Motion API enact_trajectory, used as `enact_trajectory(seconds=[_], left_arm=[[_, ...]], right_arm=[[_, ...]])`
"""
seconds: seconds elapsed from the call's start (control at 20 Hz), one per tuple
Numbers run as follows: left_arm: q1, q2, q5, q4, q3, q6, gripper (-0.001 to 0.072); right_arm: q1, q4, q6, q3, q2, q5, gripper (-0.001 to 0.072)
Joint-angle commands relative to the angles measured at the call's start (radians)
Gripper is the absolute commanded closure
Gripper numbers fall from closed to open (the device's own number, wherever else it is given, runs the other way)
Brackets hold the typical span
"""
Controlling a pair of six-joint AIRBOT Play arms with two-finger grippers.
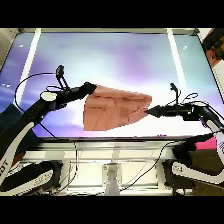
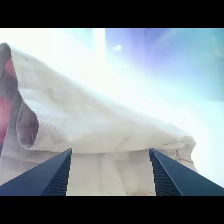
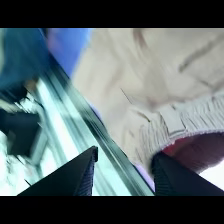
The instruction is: Fold the clothes and pants, and hang the long-sleeved shirts on hangers.
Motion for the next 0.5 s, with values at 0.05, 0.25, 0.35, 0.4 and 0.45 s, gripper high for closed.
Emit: enact_trajectory(seconds=[0.05, 0.25, 0.35, 0.4, 0.45], left_arm=[[0.0, 0.0, 0.0, 0.0, 0.001, 0.0, 0.0139], [0.0, 0.0, 0.0, 0.0, 0.001, 0.0, 0.0138], [0.0, 0.0, 0.0, 0.0, 0.001, 0.0, 0.0139], [0.0, 0.0, 0.0, 0.0, 0.001, 0.0, 0.0139], [0.0, 0.0, 0.001, 0.0, 0.001, 0.0, 0.0139]], right_arm=[[0.074, -0.203, -0.024, 0.0, 0.0, -0.069, 0.0342], [0.142, -0.344, -0.044, 0.0, 0.0, -0.142, 0.0342], [0.177, -0.42, -0.11, 0.0, 0.0, -0.142, 0.0341], [0.197, -0.453, -0.135, 0.0, 0.0, -0.143, 0.0342], [0.216, -0.471, -0.151, 0.0, 0.0, -0.156, 0.0344]])
